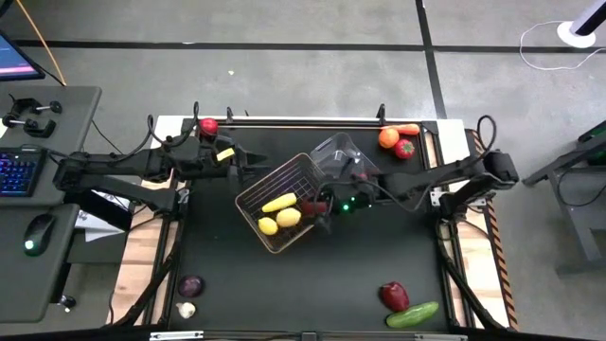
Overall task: Sort produce into baskets
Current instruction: Put the apple into the gold wire basket
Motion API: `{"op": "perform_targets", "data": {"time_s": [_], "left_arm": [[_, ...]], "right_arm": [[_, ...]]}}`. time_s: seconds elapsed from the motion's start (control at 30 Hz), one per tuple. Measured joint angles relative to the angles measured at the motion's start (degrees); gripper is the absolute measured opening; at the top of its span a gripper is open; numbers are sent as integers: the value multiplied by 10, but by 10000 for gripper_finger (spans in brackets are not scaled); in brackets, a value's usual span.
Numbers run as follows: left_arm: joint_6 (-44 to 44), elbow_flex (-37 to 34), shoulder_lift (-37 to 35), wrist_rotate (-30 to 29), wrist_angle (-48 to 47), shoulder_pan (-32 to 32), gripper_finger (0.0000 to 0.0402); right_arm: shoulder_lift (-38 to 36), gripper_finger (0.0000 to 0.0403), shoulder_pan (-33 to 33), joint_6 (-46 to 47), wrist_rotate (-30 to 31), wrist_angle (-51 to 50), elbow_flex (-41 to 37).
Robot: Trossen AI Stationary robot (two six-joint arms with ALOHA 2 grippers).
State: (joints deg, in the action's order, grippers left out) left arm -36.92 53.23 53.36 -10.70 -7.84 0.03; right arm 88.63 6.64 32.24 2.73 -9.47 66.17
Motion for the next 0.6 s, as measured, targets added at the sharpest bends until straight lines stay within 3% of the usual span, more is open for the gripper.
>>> {"op": "perform_targets", "data": {"time_s": [0.17, 0.3, 0.43, 0.6], "left_arm": [[6, 0, 0, 0, -1, 0, 271], [6, 0, 0, 0, -1, 0, 271], [6, 0, 0, 0, -5, 0, 271], [6, 0, 0, 0, -15, 0, 271]], "right_arm": [[-37, 356, 11, -18, -17, -237, 62], [-77, 357, 73, 38, -3, -403, 67], [-113, 358, 170, 201, 31, -477, 36], [-130, 358, 313, 449, 73, -472, -1]]}}
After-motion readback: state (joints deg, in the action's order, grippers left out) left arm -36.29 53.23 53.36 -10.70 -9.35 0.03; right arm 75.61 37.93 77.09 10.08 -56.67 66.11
